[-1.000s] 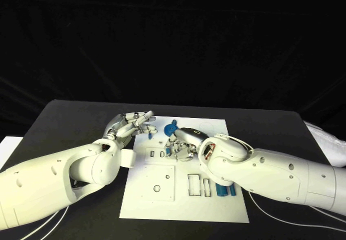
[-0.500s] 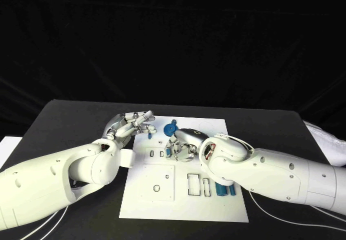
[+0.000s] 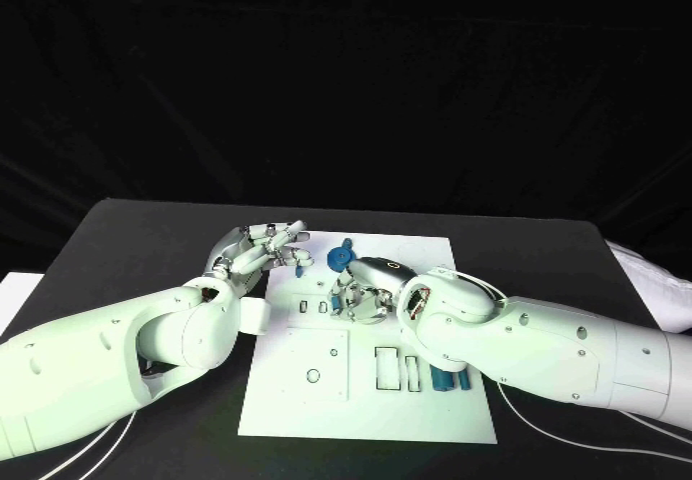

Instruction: Assemble the parts on the task board

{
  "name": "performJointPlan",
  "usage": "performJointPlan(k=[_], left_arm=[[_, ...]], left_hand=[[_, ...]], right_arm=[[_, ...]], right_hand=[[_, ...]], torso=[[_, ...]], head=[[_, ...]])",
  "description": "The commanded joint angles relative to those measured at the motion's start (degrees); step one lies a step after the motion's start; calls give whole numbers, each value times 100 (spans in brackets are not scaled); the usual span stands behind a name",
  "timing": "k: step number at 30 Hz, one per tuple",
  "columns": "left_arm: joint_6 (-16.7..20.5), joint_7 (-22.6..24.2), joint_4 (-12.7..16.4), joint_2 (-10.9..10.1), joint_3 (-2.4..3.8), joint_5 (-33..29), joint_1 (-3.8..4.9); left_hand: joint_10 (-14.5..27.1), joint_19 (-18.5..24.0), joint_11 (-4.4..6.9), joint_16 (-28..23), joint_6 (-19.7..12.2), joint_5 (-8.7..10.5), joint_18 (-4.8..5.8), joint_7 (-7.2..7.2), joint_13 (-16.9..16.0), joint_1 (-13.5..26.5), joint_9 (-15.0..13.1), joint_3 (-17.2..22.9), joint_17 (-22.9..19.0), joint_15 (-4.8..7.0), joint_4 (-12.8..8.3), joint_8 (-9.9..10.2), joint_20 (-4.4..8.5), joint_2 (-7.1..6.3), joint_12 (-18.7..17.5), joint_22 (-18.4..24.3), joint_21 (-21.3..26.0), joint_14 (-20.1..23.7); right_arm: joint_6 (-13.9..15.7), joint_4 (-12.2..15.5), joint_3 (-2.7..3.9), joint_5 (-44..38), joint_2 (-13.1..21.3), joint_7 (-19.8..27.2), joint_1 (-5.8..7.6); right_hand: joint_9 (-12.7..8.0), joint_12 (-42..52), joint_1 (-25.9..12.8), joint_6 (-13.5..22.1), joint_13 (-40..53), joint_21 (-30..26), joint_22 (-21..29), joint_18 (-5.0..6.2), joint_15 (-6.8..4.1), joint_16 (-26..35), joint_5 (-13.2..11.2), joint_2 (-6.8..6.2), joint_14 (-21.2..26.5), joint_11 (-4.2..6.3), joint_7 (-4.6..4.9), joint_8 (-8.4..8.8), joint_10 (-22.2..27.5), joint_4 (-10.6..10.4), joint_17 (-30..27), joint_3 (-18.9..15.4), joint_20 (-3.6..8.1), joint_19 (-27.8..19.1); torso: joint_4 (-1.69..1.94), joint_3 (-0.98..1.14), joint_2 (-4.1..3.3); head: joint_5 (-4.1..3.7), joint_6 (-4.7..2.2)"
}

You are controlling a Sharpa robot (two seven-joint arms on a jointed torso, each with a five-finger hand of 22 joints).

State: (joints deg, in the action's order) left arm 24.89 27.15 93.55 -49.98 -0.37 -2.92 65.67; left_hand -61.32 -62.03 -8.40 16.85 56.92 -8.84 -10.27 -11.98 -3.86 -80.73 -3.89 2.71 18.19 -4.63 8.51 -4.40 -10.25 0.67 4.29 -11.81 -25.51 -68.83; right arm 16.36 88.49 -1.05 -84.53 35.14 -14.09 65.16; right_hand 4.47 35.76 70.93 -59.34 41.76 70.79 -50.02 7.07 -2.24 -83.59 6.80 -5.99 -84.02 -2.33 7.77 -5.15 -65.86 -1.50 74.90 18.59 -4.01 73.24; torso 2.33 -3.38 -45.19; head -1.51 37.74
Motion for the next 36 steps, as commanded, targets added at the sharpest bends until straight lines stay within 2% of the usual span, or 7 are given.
performJointPlan(k=[1,21,26,28,29,31,36], left_arm=[[-129,44,3,6,3,35,1],[-132,-143,-25,16,3,226,1],[-163,-1229,33,-44,4,927,12],[-217,-1693,67,-72,4,1256,26],[-304,-2061,88,-88,5,1492,44],[-495,-2694,106,-100,6,1872,106],[-1529,-4483,87,-51,7,3309,365]], left_hand=[[4,23,-23,31,0,-20,2,-23,2,-27,7,1,7,1,-39,39,-2,-4,-36,-7,-34,48],[-84,-72,17,221,32,-17,-16,2,-15,-3,2,31,173,65,-63,30,33,6,-4,-106,-213,-164],[-981,-686,329,1267,226,18,-36,233,-251,68,-29,101,866,379,-7,-51,311,8,467,-517,-962,-1056],[-1242,-907,463,2963,330,23,-16,360,-449,150,-57,88,2482,510,55,-136,449,-31,771,-753,-1354,-1412],[-1454,-1149,512,4163,395,31,77,411,-625,213,-81,65,3697,569,91,-194,500,-42,1039,-1485,-1985,-1630],[-1573,-1415,608,5285,474,41,205,497,-956,408,-128,-29,4852,621,210,-300,568,-84,1479,-2460,-2812,-1774],[-915,-1362,666,6501,392,88,331,543,-2315,774,-322,-251,6167,667,570,-701,600,-42,3044,-3626,-3859,-1807]], right_arm=[[-60,-32,-36,-23,4,-70,-46],[1254,273,-17,23,191,695,-103],[948,471,68,1132,521,1552,-13],[813,530,85,1642,666,1766,69],[718,569,93,1980,774,1874,137],[623,633,101,2443,954,1993,248],[535,792,110,3227,1499,2091,544]], right_hand=[[-10,-31,-75,77,-22,-32,28,29,58,38,82,-113,-327,-36,-4,41,-11,-59,189,-146,-26,-38],[-33,23,-41,266,-40,-37,17,26,79,69,264,-225,-320,-62,22,101,-5,-114,160,-548,-46,-4],[-65,64,60,438,-21,-46,25,24,102,89,300,-158,-311,-93,63,145,25,-120,137,-644,-62,-5],[-71,74,92,493,-16,-56,40,26,111,113,319,-122,-300,-104,77,151,42,-122,98,-662,-70,-14],[-69,78,112,505,-14,-72,67,31,114,148,338,-99,-285,-106,80,147,51,-121,36,-669,-73,-28],[-62,83,167,499,-13,-92,98,37,114,185,411,-53,-269,-104,79,128,68,-108,-23,-668,-77,-44],[-52,98,235,469,-15,-89,87,37,107,198,511,37,-271,-94,71,99,68,-99,-37,-660,-76,-35]], torso=[[2,1,1],[2,12,4],[-3,16,42],[-9,34,66],[-15,55,98],[-17,66,121],[-32,94,211]], head=[[-2,11],[-5,-4],[5,-8],[17,-15],[28,6],[39,10],[53,51]])
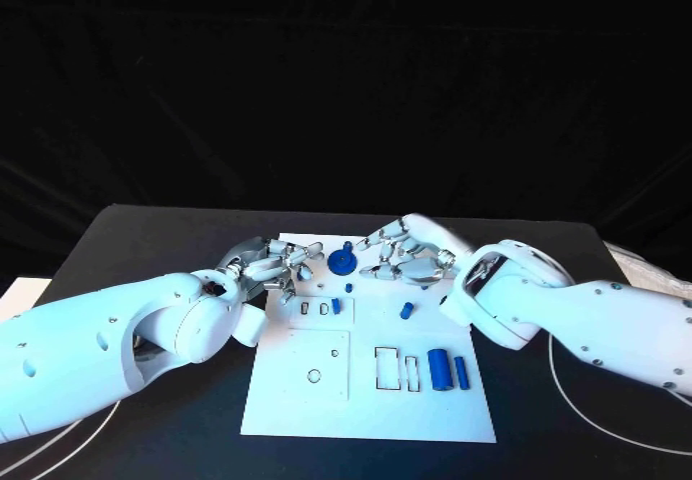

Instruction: Assemble the parts on the task board

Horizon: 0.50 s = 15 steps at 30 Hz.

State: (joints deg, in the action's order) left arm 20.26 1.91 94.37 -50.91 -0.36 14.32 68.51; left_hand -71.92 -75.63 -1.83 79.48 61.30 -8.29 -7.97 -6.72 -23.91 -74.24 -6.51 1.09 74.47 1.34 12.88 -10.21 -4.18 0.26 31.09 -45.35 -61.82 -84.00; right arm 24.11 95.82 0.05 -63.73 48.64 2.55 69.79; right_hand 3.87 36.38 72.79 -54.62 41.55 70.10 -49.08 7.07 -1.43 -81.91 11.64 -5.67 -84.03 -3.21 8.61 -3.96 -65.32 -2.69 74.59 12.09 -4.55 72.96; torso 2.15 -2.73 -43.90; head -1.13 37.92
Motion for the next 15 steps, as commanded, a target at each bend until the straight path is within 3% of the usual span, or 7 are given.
performJointPlan(k=[1,4,6,8,10,13,15], left_arm=[[-1236,-2235,-8,71,6,1914,134],[-1626,-2884,-86,205,6,2942,282],[-1795,-3208,-168,314,6,3478,379],[-1922,-3434,-271,429,6,3812,456],[-2015,-3579,-393,556,5,4013,511],[-2133,-3731,-635,795,5,4193,566],[-2178,-3777,-736,908,5,4237,581]], left_hand=[[215,-4,4,311,-41,75,107,24,-439,251,-94,-177,622,61,244,-188,1,-13,518,-381,-317,-304],[500,65,20,406,-89,166,109,34,-852,502,-235,-484,731,63,358,-453,-8,-36,993,-582,-504,-305],[505,-62,45,663,-14,332,160,111,-1041,653,-352,-629,1050,89,378,-659,14,7,1242,-992,-787,-421],[191,-305,128,982,85,360,255,206,-1775,658,-517,-709,1460,163,364,-912,72,87,1958,-1595,-1188,-569],[-73,-508,237,1052,50,276,350,292,-2546,549,-806,-789,1553,246,385,-1255,155,183,2670,-2127,-1540,-600],[-237,-653,288,1052,-118,248,416,344,-3117,481,-1219,-927,1553,298,375,-1669,212,248,3171,-2546,-1799,-600],[-276,-705,278,1052,-187,241,439,383,-3263,470,-1381,-978,1553,305,367,-1817,228,281,3291,-2695,-1882,-600]], right_arm=[[-246,74,1,1227,245,416,136],[-300,65,1,1368,488,357,262],[-311,26,-2,1378,600,325,310],[-312,-13,-5,1374,683,303,339],[-305,-38,-8,1372,743,289,356],[-300,-69,-14,1371,797,264,371],[-303,-77,-17,1370,806,249,375]], right_hand=[[11,39,57,-12,5,-17,-12,37,23,31,48,21,-272,-4,-16,-26,11,19,-8,-10,-20,-3],[14,41,91,-33,-1,-18,-11,37,15,44,128,82,-274,5,-21,-38,8,19,-25,9,-14,2],[15,40,107,-43,-6,-21,-6,38,12,56,166,104,-272,8,-22,-43,9,20,-44,18,-11,3],[16,40,108,-48,-7,-21,-5,38,11,63,174,106,-270,8,-22,-46,9,19,-55,17,-10,3],[18,40,107,-57,-8,-23,-1,38,11,64,180,107,-270,8,-24,-51,8,17,-56,15,-9,3],[19,41,107,-67,-9,-24,-1,38,10,68,186,107,-269,9,-25,-56,6,16,-63,12,-9,3],[19,41,107,-67,-9,-24,-1,38,10,68,186,107,-269,9,-25,-56,6,16,-63,12,-9,3]], torso=[[-16,34,95],[-31,61,152],[-42,70,182],[-59,82,205],[-64,97,219],[-71,112,243],[-72,116,248]], head=[[18,37],[55,69],[73,82],[98,98],[105,107],[104,136],[105,144]])
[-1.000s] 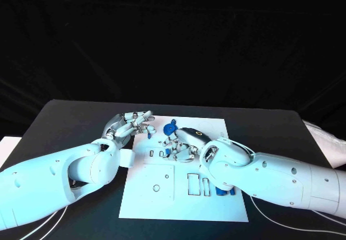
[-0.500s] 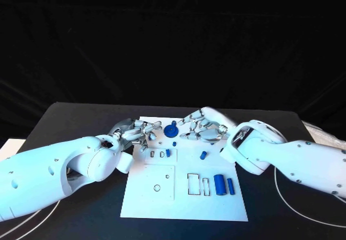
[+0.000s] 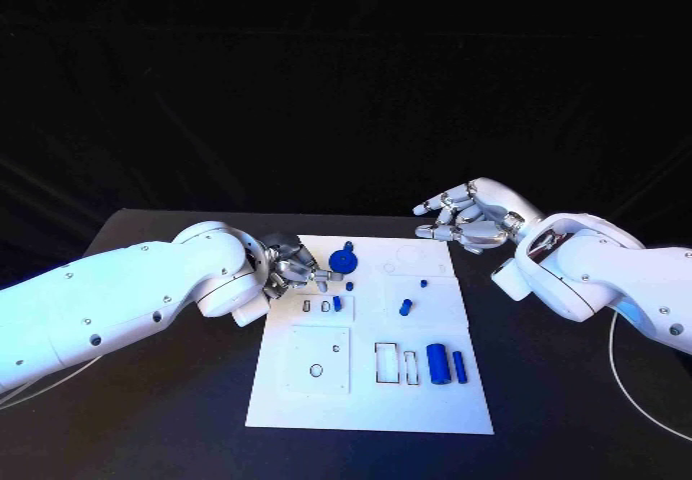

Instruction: Assemble the parts on the task board

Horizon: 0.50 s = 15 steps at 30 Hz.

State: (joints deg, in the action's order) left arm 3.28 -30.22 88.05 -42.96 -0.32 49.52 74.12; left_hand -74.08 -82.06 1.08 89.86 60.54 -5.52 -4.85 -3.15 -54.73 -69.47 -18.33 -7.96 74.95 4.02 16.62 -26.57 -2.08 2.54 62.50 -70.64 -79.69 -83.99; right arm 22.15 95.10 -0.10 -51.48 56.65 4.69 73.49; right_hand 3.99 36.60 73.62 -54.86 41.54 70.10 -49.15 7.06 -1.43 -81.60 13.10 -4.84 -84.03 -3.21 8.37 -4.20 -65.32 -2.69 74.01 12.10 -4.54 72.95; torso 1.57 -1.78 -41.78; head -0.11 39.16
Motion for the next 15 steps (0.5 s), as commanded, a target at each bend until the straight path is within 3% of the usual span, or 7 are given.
performJointPlan(k=[1,5,15], left_arm=[[-502,-585,-150,170,0,734,27],[-587,-646,-301,372,0,839,48],[-939,-729,-785,816,-10,1047,70]], left_hand=[[-72,-81,-9,14,-122,-37,138,34,-226,-6,-266,-92,1505,47,-5,-246,14,70,188,-215,-123,-601],[-128,-176,22,14,-275,-36,181,70,-420,23,-624,-224,1505,75,-18,-542,36,128,348,-449,-249,-601],[-141,-256,47,14,-422,27,213,78,-521,138,-948,-415,1505,84,2,-762,56,148,422,-617,-330,-601]], right_arm=[[-115,-9,-4,145,7,27,7],[-212,-25,-12,126,4,12,10],[-299,-37,-22,43,-7,-47,12]], right_hand=[[8,19,23,-48,-10,-25,8,39,10,38,42,25,-269,10,-2,-35,6,14,-6,11,-9,4],[9,17,20,-56,-12,-34,26,42,10,45,45,20,-268,11,-4,-39,7,12,-16,4,-8,-3],[9,11,13,-66,-19,-49,53,47,9,53,53,13,-266,12,-6,-44,13,7,-29,-6,-7,-14]], torso=[[-12,23,38],[-2,25,40],[-16,14,18]], head=[[2,22],[2,42],[17,34]])
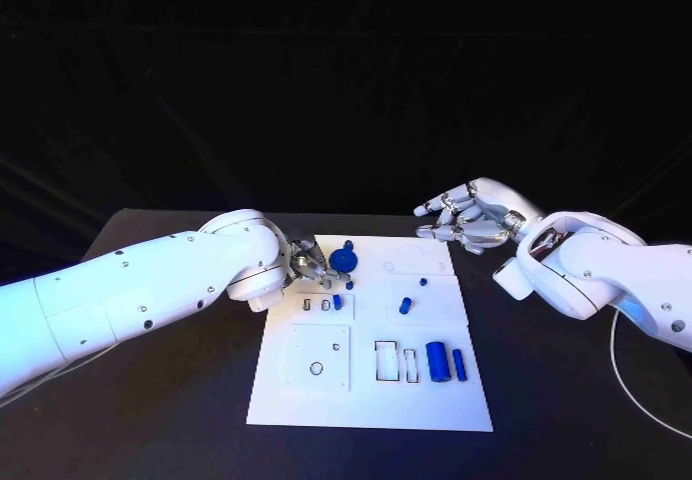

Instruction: Assemble the parts on the task board

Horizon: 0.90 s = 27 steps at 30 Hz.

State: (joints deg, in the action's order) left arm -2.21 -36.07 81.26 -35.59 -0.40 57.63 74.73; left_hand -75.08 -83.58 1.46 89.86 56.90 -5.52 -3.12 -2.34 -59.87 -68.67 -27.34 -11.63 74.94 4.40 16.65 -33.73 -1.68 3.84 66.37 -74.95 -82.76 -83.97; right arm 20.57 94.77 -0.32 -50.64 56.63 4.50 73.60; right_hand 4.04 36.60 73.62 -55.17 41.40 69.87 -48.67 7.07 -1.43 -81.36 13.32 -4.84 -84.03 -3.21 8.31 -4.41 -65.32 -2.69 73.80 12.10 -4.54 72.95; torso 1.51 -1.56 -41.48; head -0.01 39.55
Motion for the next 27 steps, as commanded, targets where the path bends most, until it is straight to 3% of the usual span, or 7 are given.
performJointPlan(k=[1,8,13,27], left_arm=[[-432,-148,-156,120,-4,240,9],[-760,-179,-351,287,-10,247,9],[-943,-199,-397,314,-11,248,9],[-1201,-225,-439,364,-18,248,8]], left_hand=[[-39,-106,9,14,-72,50,39,-2,-12,79,-77,-76,1506,46,0,-63,17,8,38,-187,-22,-603],[-64,-141,18,14,-110,148,55,11,-78,171,-227,-183,1506,53,3,-154,23,8,87,-267,-60,-603],[-83,-165,24,14,-111,161,66,18,-114,179,-265,-194,1506,57,1,-179,26,27,116,-321,-88,-603],[-138,-215,36,14,-113,162,90,32,-213,171,-341,-206,1506,66,-5,-226,34,72,198,-442,-153,-603]], right_arm=[[-146,-6,-1,-45,-8,-31,1],[-170,-16,-7,-73,-20,-49,1],[-172,-23,-9,-86,-21,-64,0],[-191,-56,-15,-101,-58,-84,-1]], right_hand=[[5,8,9,-36,-7,-33,17,48,9,35,33,11,-264,12,0,-23,15,4,-16,-10,-7,-19],[5,6,7,-39,-10,-42,34,51,9,40,35,10,-263,12,0,-24,17,2,-24,-13,-6,-27],[5,2,3,-43,-14,-51,50,54,8,49,37,9,-260,13,-1,-26,19,-2,-38,-17,-6,-33],[7,-4,-4,-57,-22,-64,71,57,7,60,44,12,-257,15,-4,-33,20,-11,-55,-24,-4,-42]], torso=[[-16,-10,-11],[-28,-5,-16],[-14,-7,-12],[-23,-7,-18]], head=[[13,-3],[22,38],[28,64],[44,102]])
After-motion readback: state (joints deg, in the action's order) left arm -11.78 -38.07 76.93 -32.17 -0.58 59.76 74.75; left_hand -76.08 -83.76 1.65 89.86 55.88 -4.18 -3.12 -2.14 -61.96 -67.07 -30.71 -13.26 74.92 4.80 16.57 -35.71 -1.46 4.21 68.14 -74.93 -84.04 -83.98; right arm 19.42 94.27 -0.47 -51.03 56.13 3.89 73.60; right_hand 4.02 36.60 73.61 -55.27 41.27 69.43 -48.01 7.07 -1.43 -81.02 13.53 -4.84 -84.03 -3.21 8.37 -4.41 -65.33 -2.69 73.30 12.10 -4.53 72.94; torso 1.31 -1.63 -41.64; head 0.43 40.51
